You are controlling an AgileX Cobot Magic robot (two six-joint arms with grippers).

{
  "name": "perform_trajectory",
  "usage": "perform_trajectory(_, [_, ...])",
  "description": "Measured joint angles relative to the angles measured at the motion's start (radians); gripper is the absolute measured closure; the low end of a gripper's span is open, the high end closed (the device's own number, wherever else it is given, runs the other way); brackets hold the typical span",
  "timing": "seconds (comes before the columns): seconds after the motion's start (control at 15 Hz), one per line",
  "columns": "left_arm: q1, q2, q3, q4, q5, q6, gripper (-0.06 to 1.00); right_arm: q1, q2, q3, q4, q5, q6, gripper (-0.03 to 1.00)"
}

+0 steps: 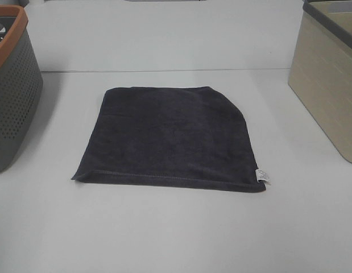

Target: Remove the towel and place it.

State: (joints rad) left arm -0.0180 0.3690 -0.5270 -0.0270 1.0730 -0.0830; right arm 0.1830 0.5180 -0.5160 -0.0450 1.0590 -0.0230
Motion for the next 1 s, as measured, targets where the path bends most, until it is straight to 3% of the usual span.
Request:
perform_trajectory(0.53, [0.0,-0.341,0.015,0.0,-0.023,0.047,0.2,0.0,-0.327,0.01,0.045,-0.009,-0.039,0.06])
perform_trajectory(1.0, [0.0,-0.374,0.016,-0.004,-0.022,0.071,0.2,0.0,-0.522,0.013,0.045,-0.009,-0.039,0.08])
